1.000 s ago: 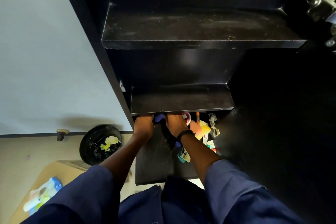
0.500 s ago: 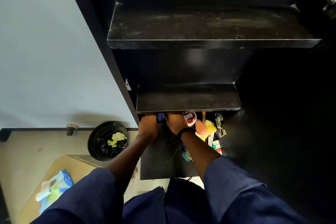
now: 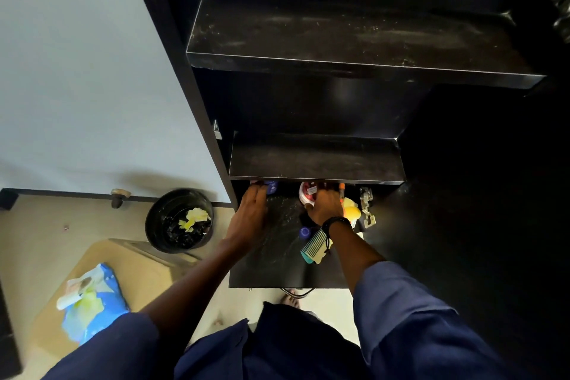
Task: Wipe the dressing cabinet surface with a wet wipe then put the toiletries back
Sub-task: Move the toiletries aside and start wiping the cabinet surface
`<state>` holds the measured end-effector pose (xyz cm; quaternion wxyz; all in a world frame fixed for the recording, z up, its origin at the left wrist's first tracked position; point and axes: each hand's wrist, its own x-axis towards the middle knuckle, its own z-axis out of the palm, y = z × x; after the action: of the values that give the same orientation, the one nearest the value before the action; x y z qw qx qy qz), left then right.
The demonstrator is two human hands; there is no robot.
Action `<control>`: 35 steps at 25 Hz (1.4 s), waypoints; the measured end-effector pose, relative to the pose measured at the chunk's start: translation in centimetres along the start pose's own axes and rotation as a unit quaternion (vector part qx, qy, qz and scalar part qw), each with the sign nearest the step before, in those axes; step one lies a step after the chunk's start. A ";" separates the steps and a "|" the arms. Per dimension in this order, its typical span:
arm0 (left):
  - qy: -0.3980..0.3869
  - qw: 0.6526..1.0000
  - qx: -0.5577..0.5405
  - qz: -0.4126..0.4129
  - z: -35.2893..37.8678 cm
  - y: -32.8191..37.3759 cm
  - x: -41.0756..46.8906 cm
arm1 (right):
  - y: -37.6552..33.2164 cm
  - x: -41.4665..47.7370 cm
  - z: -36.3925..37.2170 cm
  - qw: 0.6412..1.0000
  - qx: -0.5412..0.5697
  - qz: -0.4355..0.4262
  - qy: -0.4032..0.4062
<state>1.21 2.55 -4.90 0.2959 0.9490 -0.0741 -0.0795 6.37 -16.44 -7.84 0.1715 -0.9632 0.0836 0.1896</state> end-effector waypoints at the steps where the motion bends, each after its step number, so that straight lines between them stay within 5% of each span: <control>1: -0.006 1.000 0.002 0.006 0.1 -0.4 0.0 | 0.2 0.5 0.1 1.000 0.010 0.004 -0.009; 7: -0.014 0.999 0.015 -0.024 0.6 -2.1 -0.5 | 0.3 2.8 0.9 0.999 -0.010 -0.011 -0.047; 17: -0.045 0.999 0.010 -0.026 0.2 -3.7 -2.0 | -1.4 0.5 3.1 0.999 0.022 -0.022 0.032; 24: -0.055 0.998 0.020 -0.028 -0.4 -4.9 -3.4 | -6.0 -2.8 6.9 0.993 0.105 -0.049 -0.033; 35: -0.094 0.992 0.075 -0.021 -0.5 -8.1 -4.7 | -9.7 -1.4 9.5 0.994 0.073 -0.068 -0.045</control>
<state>-2.54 10.31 -8.61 0.2137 0.9582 -0.0876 -0.1688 4.12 -3.88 -12.69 0.2569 -0.9421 0.0237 0.2144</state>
